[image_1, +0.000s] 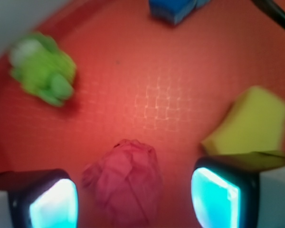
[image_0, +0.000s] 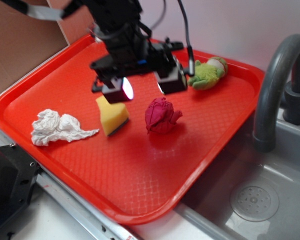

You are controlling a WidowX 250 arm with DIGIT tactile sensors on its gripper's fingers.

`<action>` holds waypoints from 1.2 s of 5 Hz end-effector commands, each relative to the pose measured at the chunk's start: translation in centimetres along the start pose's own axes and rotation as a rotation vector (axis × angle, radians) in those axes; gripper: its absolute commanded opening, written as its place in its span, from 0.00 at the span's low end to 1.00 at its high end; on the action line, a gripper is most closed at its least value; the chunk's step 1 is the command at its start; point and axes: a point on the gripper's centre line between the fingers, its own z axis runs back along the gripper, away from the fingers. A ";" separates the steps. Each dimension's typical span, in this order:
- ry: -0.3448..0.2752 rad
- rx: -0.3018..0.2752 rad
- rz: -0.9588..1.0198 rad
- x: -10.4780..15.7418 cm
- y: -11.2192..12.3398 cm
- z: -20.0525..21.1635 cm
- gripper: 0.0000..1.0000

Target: Grab the red paper.

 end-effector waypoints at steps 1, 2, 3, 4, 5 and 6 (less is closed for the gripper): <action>0.056 -0.040 -0.044 0.5 -1.3 -3.4 1.00; 0.084 -0.037 -0.071 -0.4 -1.7 -4.4 1.00; 0.081 -0.023 -0.096 -1.3 -1.9 -5.0 0.55; 0.056 -0.006 -0.068 -1.6 -1.6 -4.4 0.00; 0.034 0.018 -0.030 -1.0 -1.2 -0.8 0.00; 0.027 0.006 -0.076 0.3 -0.3 3.7 0.00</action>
